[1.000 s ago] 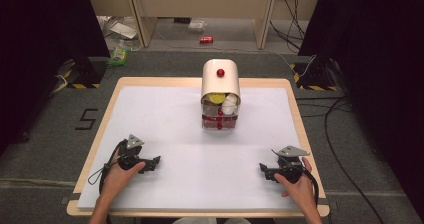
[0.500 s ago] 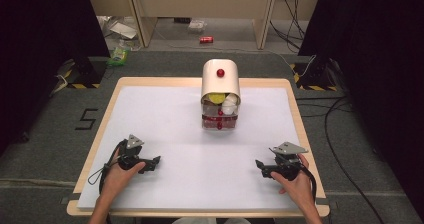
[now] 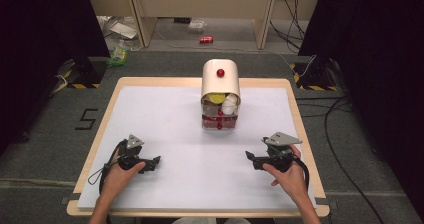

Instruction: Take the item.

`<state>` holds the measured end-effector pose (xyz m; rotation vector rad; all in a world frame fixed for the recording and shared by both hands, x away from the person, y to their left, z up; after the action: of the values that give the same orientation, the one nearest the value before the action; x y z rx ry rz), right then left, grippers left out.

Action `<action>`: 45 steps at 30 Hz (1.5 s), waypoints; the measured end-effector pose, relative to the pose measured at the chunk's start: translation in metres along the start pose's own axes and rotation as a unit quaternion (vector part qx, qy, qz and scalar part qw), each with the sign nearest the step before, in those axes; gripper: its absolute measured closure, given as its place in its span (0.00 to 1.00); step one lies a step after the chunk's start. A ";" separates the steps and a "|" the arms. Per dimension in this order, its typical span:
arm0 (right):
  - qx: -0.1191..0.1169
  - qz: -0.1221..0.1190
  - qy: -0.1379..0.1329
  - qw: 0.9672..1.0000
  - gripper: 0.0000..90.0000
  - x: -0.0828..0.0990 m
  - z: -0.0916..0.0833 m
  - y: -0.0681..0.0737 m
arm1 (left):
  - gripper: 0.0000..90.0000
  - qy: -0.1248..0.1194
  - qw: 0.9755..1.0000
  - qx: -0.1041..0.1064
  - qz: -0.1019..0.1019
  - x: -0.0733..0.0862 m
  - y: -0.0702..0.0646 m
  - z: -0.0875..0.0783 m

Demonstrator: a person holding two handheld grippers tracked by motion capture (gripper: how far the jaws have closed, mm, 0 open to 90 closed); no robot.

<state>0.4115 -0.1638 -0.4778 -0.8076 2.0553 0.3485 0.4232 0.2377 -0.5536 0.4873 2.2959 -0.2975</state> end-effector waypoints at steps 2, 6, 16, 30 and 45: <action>-0.006 -0.006 -0.005 1.000 0.20 -0.008 0.002 0.005 | 0.00 0.000 1.000 0.000 0.000 0.000 0.000 0.000; -0.012 -0.013 -0.013 1.000 0.21 -0.020 0.005 0.011 | 0.00 0.000 1.000 0.000 0.000 0.000 0.000 0.000; -0.027 -0.031 -0.030 0.999 0.23 -0.050 0.016 0.027 | 0.00 -0.001 1.000 0.000 -0.001 0.000 0.000 0.000; -0.031 -0.050 -0.063 0.996 0.30 -0.093 0.020 0.034 | 0.00 -0.001 1.000 0.000 -0.001 0.000 0.000 0.000; -0.024 -0.066 -0.077 0.995 0.31 -0.123 0.036 0.032 | 0.00 -0.001 1.000 0.001 -0.001 0.000 0.000 0.000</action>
<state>0.4631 -0.0699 -0.3998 -0.9116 1.8472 0.3752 0.4234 0.2377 -0.5536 0.4845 2.2943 -0.3004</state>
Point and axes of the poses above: each handheld gripper's, and its own axes: z roughly forward along the jaws, x roughly out of its underside, y roughly to its left, the point moved 7 cm from there along z, roughly forward along the jaws, and after that the axes turned 3 degrees about -z, right-handed, at the moved point
